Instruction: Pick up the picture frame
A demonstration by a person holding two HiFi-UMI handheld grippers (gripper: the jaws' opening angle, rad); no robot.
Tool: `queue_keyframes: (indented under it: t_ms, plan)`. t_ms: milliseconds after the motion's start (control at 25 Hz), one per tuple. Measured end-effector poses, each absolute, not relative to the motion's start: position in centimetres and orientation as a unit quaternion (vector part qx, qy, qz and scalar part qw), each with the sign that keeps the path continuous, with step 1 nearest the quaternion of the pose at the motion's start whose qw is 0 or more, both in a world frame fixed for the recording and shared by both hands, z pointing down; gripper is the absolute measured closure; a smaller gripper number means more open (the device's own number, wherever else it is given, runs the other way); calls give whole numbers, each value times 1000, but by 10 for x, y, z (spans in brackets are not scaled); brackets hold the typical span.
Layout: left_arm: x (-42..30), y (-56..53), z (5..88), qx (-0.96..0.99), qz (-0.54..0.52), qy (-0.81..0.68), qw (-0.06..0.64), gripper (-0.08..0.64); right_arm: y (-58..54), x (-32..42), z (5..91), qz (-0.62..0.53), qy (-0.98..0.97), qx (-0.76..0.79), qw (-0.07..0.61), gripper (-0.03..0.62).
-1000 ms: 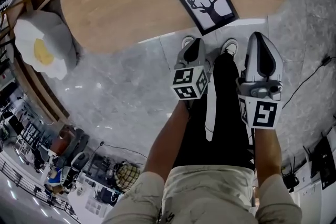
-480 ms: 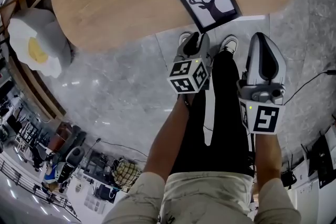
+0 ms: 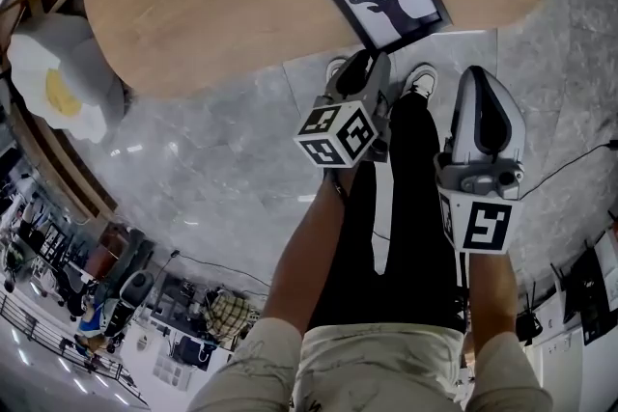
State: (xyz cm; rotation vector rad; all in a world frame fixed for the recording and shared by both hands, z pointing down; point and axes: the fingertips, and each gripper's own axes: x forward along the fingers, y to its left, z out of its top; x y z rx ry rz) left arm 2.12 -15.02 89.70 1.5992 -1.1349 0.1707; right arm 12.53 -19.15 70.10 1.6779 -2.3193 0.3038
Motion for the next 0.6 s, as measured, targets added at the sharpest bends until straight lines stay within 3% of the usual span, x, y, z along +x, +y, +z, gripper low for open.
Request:
queue_keyframes:
  t_ms: [600]
  plan:
    - [31, -160, 903, 636, -43, -443, 630, 408, -194, 113, 709, 101, -806, 564, 145, 591]
